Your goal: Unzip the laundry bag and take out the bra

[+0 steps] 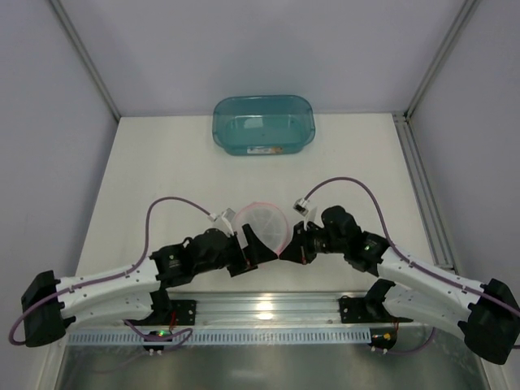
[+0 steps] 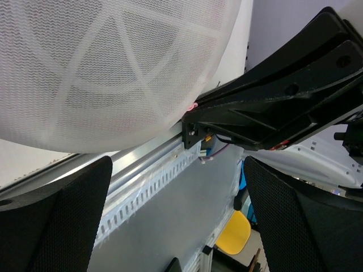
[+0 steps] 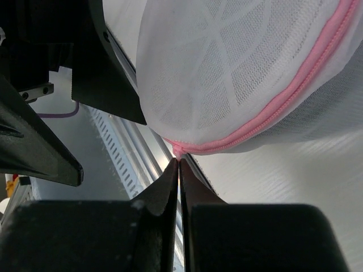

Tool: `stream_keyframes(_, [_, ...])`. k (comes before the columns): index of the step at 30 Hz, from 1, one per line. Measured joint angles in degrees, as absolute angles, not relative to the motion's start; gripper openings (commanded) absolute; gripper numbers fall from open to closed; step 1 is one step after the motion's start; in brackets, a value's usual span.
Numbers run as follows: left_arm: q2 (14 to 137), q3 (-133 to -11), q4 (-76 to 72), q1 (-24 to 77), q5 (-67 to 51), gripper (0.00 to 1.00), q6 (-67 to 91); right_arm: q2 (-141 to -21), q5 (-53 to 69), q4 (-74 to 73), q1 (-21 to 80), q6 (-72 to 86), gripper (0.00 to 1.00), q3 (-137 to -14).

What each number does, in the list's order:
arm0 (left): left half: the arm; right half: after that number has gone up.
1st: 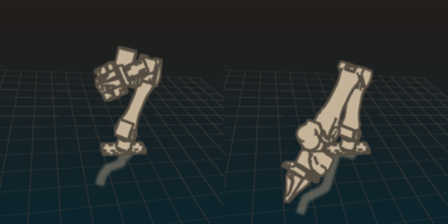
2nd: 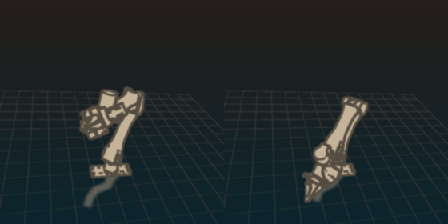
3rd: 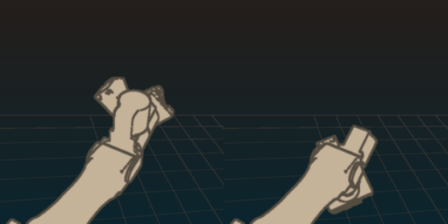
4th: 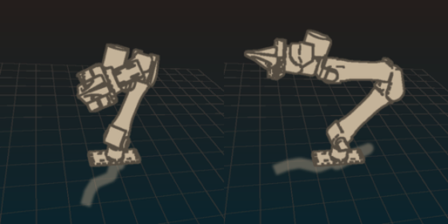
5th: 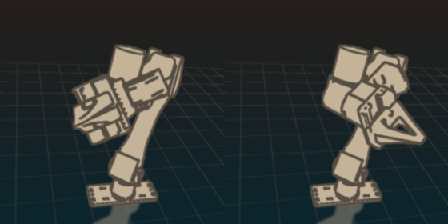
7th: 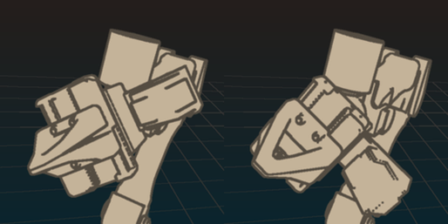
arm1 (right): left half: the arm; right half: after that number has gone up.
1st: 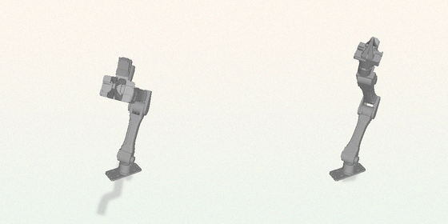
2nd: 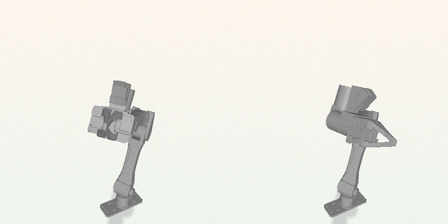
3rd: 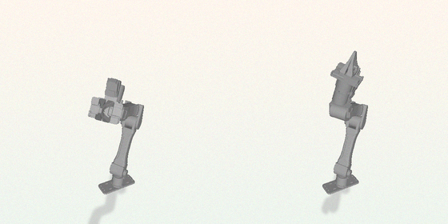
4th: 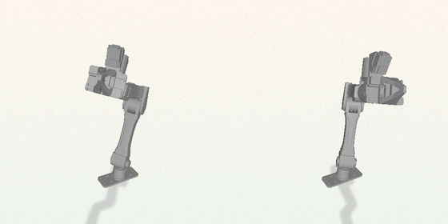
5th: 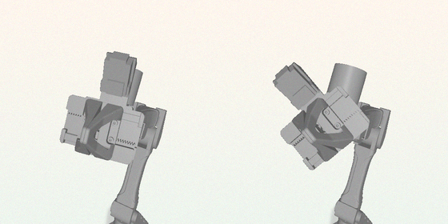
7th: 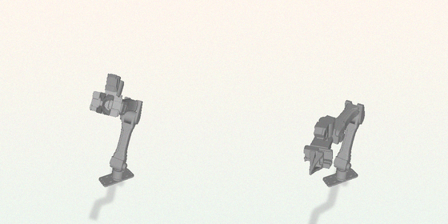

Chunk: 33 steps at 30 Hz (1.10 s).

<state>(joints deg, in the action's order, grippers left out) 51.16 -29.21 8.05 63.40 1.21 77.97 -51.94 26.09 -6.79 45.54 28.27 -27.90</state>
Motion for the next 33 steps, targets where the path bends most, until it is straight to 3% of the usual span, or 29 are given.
stream_keyframes(23, [51.8, -23.6, 8.8, 65.4, 21.1, 0.97, 86.8, -51.0, 28.3, -3.9, 46.6, 28.9, 0.04, -26.5])
stream_keyframes(27, [51.9, -22.9, 8.2, 65.4, 24.9, 0.83, 87.1, -51.0, 28.7, -3.9, 46.8, 29.1, 0.04, -26.3])
stream_keyframes(30, [51.6, -23.0, 7.1, 65.4, 27.5, 0.59, 86.9, -51.5, 28.7, -4.0, 46.9, 29.1, 0.04, -26.3])
stream_keyframes(33, [51.1, -23.1, 6.8, 65.4, 29.3, 0.42, 86.4, -51.8, 28.4, -4.6, 47.1, 29.0, 0.04, -26.3])
